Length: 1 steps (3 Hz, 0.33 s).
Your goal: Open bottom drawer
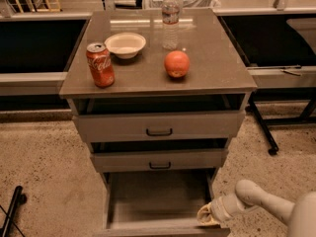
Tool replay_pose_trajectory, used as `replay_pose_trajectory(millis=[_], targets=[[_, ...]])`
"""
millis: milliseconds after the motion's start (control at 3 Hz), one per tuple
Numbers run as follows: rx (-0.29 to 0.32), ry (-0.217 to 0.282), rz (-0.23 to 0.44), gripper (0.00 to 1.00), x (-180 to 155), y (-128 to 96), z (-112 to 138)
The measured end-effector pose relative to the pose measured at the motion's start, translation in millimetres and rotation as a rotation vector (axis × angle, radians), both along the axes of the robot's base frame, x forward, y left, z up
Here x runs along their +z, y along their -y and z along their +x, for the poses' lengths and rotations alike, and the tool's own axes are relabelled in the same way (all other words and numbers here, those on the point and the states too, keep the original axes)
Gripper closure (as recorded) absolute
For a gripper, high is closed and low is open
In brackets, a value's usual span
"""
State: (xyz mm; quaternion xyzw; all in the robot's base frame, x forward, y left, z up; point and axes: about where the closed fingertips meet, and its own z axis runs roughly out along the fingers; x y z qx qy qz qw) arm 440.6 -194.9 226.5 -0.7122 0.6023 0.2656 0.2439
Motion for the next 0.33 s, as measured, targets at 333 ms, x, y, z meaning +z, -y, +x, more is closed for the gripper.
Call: replay_pose_trajectory(millis=[333], targets=[[-0.004, 0.102, 0.035, 0.50, 60.3, 4.7, -5.7]])
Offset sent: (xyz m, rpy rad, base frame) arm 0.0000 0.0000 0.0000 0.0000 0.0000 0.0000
